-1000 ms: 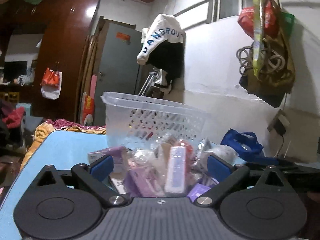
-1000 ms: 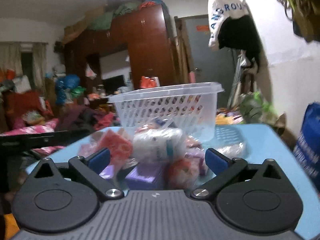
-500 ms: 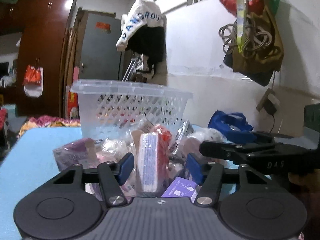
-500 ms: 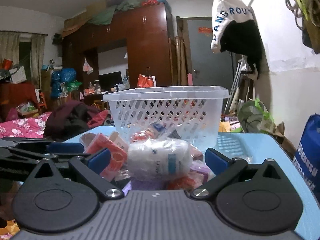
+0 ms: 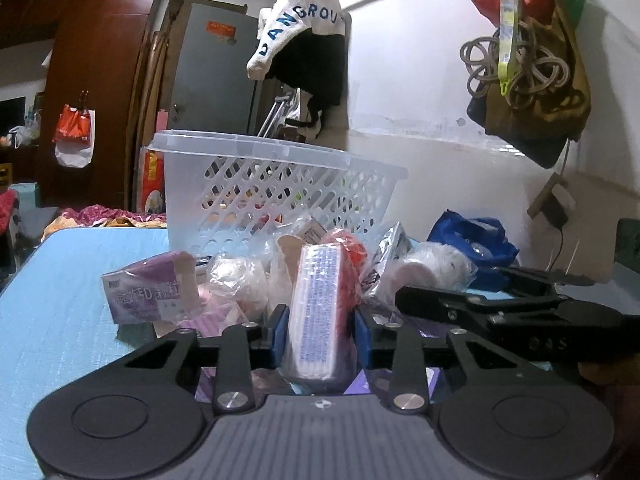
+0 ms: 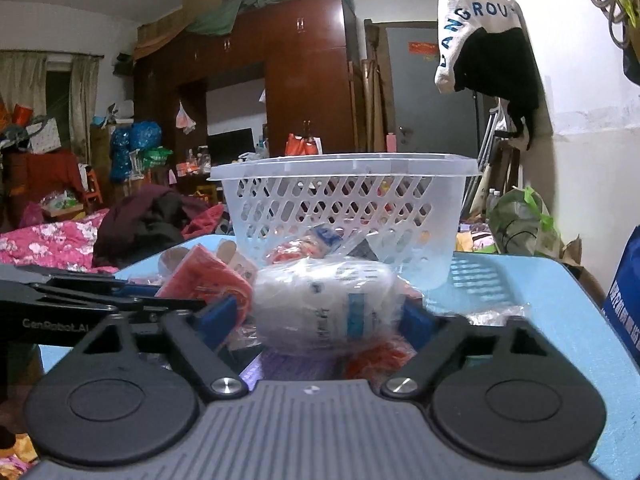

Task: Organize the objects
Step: 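Grasp the pink-white striped box with the left gripper while the right grasps the white wrapped roll, then carry both items over the white basket and open both grippers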

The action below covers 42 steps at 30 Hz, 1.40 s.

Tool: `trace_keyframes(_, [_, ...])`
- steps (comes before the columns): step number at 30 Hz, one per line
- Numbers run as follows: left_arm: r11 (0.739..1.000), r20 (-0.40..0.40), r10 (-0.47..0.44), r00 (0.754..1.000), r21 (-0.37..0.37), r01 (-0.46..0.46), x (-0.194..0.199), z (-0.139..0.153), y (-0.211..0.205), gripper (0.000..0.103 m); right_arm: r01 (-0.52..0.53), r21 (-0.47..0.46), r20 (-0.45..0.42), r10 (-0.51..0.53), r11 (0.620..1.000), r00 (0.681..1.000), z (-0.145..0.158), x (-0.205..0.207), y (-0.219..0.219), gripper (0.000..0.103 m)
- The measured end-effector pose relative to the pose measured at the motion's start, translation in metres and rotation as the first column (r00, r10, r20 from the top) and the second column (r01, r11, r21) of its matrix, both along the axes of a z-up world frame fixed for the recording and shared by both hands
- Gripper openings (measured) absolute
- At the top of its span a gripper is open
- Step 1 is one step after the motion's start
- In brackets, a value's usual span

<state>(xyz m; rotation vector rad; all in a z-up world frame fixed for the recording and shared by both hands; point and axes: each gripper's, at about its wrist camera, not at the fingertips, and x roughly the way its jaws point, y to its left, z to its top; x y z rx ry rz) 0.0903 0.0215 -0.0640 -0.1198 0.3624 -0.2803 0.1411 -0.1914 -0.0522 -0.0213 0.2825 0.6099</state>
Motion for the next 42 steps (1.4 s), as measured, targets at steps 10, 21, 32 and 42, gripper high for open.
trace_keyframes(10, [0.999, 0.070, 0.005, 0.998, -0.053, -0.001, -0.007, 0.012, 0.015, 0.033, -0.001, 0.100, 0.012, 0.000, 0.995, 1.000, 0.007, -0.008, -0.021, 0.074])
trace_keyframes(21, [0.989, 0.220, 0.058, 0.974, -0.147, -0.026, -0.026, 0.025, 0.026, 0.029, -0.003, 0.148, 0.009, 0.001, 0.989, 1.000, 0.012, -0.010, -0.030, 0.074])
trace_keyframes(32, [0.977, 0.264, 0.073, 0.962, -0.211, -0.016, -0.021, 0.046, 0.045, 0.029, -0.040, 0.154, 0.089, 0.026, 0.987, 0.996, 0.044, -0.006, -0.028, 0.074])
trace_keyframes(42, [0.986, 0.266, 0.071, 0.961, -0.163, -0.027, 0.071, 0.145, 0.047, 0.029, -0.050, 0.107, 0.125, 0.037, 0.993, 0.991, 0.136, 0.105, 0.019, 0.074])
